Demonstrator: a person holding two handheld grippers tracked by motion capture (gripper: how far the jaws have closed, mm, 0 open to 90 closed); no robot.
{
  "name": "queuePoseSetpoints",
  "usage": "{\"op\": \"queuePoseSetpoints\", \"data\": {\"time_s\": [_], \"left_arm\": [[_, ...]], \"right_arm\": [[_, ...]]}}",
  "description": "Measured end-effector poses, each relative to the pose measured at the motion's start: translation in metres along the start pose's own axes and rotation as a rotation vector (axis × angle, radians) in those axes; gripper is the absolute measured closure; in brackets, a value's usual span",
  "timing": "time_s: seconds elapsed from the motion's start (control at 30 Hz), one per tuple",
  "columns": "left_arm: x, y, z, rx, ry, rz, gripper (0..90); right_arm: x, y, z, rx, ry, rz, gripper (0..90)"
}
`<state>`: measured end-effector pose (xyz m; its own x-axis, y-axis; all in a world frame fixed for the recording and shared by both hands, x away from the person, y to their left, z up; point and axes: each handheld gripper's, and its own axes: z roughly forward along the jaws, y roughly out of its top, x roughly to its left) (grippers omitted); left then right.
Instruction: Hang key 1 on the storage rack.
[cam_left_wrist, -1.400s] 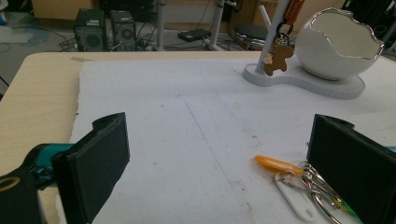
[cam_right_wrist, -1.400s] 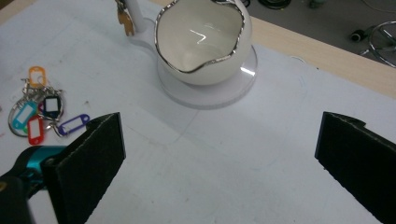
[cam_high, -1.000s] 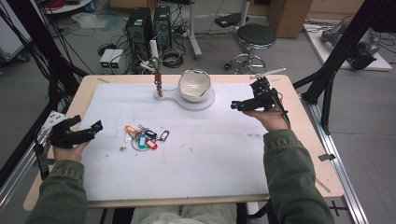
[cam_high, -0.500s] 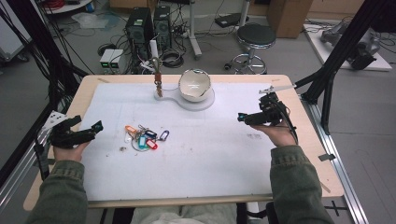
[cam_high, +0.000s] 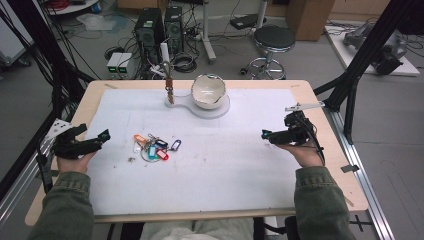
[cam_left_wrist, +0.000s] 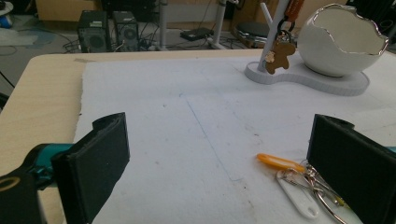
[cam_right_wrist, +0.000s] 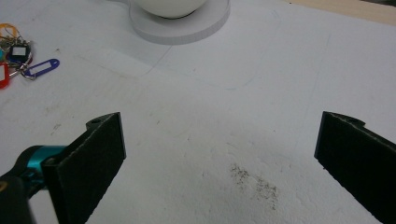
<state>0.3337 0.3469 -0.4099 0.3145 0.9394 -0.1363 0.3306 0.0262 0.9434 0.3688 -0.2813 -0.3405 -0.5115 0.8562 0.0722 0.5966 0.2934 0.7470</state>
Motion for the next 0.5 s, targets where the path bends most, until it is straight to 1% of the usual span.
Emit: {"op": "queuePoseSetpoints", "data": {"time_s": [0.1, 0.17, 0.2, 0.3, 0.37, 0.4, 0.47, 0.5], "left_arm": [[0.000, 0.000, 0.000, 0.000, 0.002, 0.001, 6.2], [0.000, 0.000, 0.000, 0.000, 0.002, 0.001, 6.3], [0.000, 0.000, 0.000, -0.001, 0.001, -0.001, 6.3], [0.000, 0.000, 0.001, -0.001, 0.000, -0.004, 6.3], [0.000, 0.000, 0.001, 0.000, -0.001, -0.005, 6.3], [0.000, 0.000, 0.001, -0.001, -0.001, -0.004, 6.3], [0.000, 0.000, 0.000, -0.001, -0.002, -0.002, 6.2], [0.000, 0.000, 0.000, -0.002, -0.001, -0.004, 6.3]], "right_arm": [[-0.003, -0.008, 0.000, -0.011, 0.002, 0.012, 1.0], [-0.004, -0.010, 0.000, -0.013, 0.004, 0.011, 1.0], [-0.004, -0.012, 0.000, -0.006, 0.002, 0.016, 1.0], [-0.004, -0.018, -0.001, -0.010, 0.000, 0.013, 1.0], [-0.006, -0.024, -0.001, -0.013, -0.004, 0.014, 1.0], [-0.006, -0.024, -0.001, -0.013, -0.004, 0.014, 1.0], [-0.007, -0.030, -0.001, -0.007, -0.005, 0.022, 1.0], [-0.008, -0.036, -0.001, -0.008, -0.012, 0.026, 1.0]]}}
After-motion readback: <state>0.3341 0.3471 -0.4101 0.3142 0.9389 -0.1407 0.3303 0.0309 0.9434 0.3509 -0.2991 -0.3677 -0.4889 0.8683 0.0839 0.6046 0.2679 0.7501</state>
